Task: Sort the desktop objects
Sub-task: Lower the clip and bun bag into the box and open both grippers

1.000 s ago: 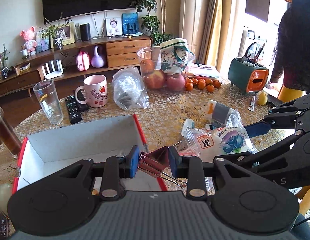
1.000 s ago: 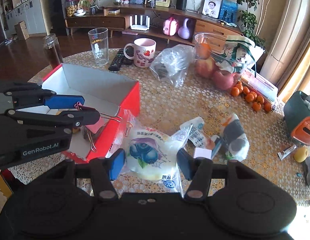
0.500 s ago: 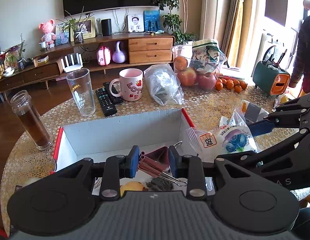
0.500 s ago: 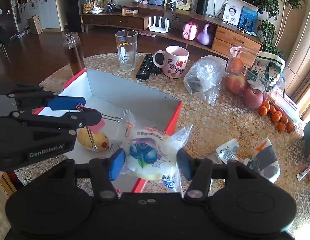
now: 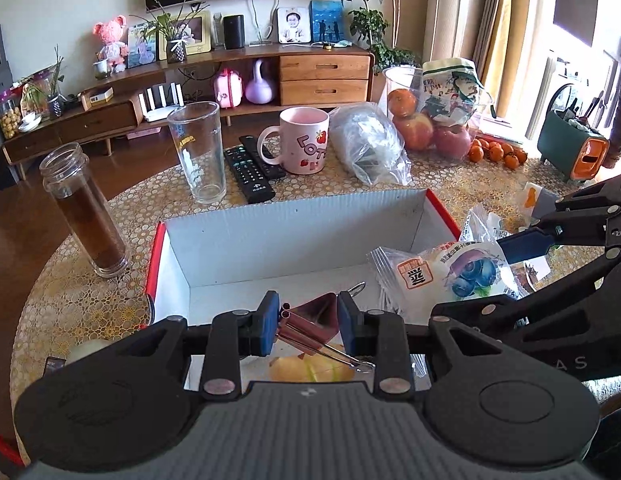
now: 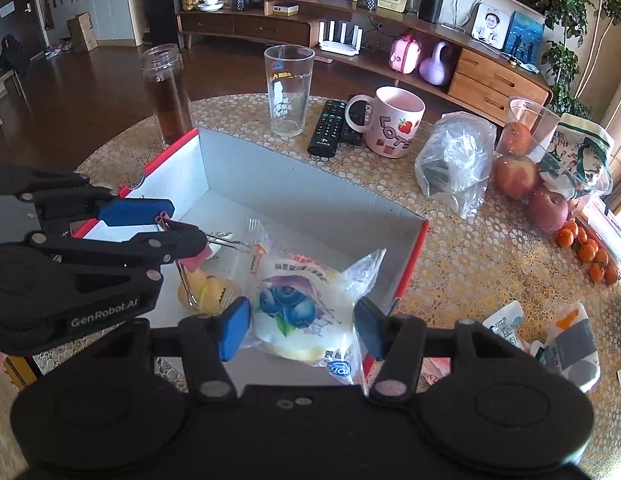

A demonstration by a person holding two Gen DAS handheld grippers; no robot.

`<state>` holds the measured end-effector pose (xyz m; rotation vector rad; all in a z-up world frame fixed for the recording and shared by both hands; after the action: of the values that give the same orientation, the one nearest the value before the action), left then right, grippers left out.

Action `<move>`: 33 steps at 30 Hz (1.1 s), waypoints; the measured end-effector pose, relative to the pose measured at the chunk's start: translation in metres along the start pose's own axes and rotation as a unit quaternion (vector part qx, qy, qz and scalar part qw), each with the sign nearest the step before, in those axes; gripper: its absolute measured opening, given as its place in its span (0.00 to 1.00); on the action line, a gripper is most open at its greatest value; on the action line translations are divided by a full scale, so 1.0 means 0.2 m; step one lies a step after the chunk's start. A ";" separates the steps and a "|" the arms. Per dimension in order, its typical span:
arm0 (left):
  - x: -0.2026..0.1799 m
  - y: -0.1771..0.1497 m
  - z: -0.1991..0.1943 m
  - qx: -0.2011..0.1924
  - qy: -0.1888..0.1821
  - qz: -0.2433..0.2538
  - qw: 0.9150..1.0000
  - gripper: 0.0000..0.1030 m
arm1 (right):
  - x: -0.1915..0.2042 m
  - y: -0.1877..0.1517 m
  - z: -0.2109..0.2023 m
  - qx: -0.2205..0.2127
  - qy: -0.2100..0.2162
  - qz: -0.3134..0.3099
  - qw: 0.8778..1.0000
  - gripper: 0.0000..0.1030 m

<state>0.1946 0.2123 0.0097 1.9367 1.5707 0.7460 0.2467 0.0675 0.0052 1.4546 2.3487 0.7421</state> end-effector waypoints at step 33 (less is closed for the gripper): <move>0.14 -0.08 0.30 0.057 0.018 0.024 0.998 0.29 | 0.09 -0.04 0.34 0.063 -0.007 -0.025 0.998 0.55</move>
<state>0.2300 0.2395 -0.0415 2.0615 1.6246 0.7277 0.2654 0.0985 -0.0555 1.4402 2.4513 0.5783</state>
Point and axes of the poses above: each gripper's, at about its wrist camera, not at the fingertips, and z roughly the way its jaws point, x to its left, y to its top, the point moved 3 cm from there along z, roughly the way its jaws point, and after that the axes turned 7 degrees about z, right-handed, at the moved point
